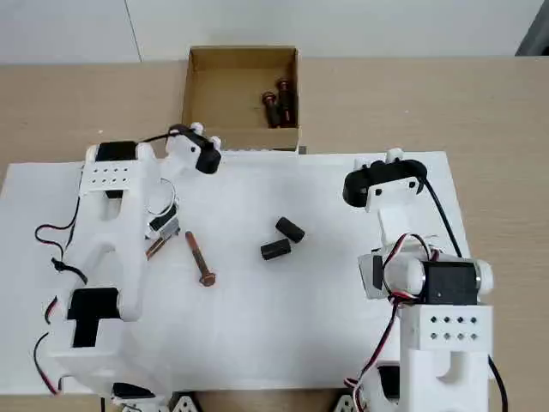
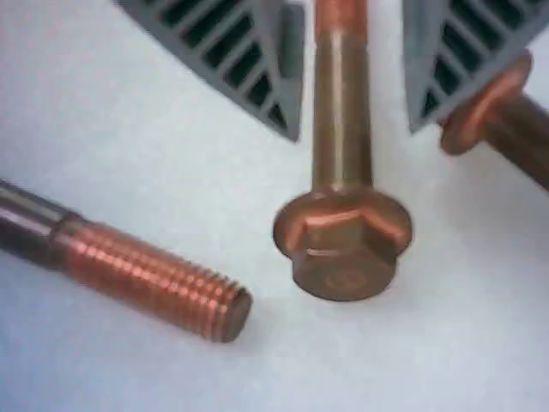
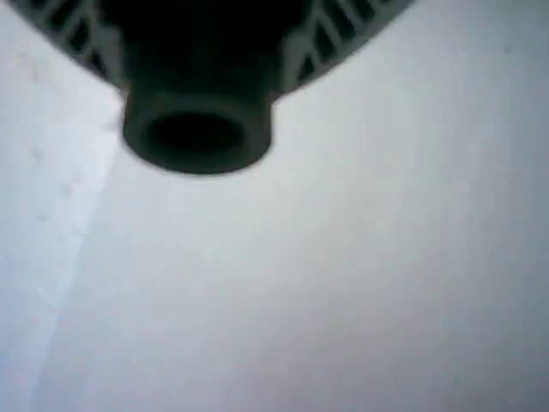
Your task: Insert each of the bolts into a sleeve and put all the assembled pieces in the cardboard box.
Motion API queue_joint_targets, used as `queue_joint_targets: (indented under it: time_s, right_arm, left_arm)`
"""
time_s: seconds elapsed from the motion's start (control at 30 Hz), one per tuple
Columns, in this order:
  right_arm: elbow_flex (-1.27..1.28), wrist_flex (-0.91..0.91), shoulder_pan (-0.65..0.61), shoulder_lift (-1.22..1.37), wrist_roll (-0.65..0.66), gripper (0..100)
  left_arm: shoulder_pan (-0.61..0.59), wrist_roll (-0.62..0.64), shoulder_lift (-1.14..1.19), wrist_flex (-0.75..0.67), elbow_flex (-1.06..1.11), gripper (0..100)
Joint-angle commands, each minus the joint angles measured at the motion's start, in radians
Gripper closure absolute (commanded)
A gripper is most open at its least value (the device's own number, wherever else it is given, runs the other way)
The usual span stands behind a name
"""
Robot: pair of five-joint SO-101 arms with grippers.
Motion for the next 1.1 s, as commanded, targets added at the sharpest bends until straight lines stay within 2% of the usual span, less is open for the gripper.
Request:
queue_joint_targets:
  time_s: [0.0,0.33,0.53,0.83,1.0,1.07]
  right_arm:
    - [-0.003,-0.018,0.005,-0.01,-0.009,99.5]
    - [-0.003,-0.018,0.005,-0.01,-0.009,99.5]
    - [-0.003,-0.018,0.005,-0.01,-0.009,99.5]
    - [-0.002,-0.018,0.005,-0.01,-0.009,99.5]
    - [-0.002,-0.018,0.005,-0.01,-0.009,99.5]
    - [-0.002,-0.018,0.005,-0.01,-0.009,99.5]
  left_arm:
    - [-0.006,-0.012,-0.005,0.014,-0.044,92]
    - [-0.006,-0.014,-0.002,0.012,-0.039,92]
    - [-0.008,-0.014,0.094,0.011,-0.045,92]
    - [-0.006,-0.014,0.133,-0.068,-0.045,92]
    - [-0.002,-0.014,0.133,-0.064,-0.044,93]
    - [0.0,-0.014,0.133,-0.063,-0.042,96]
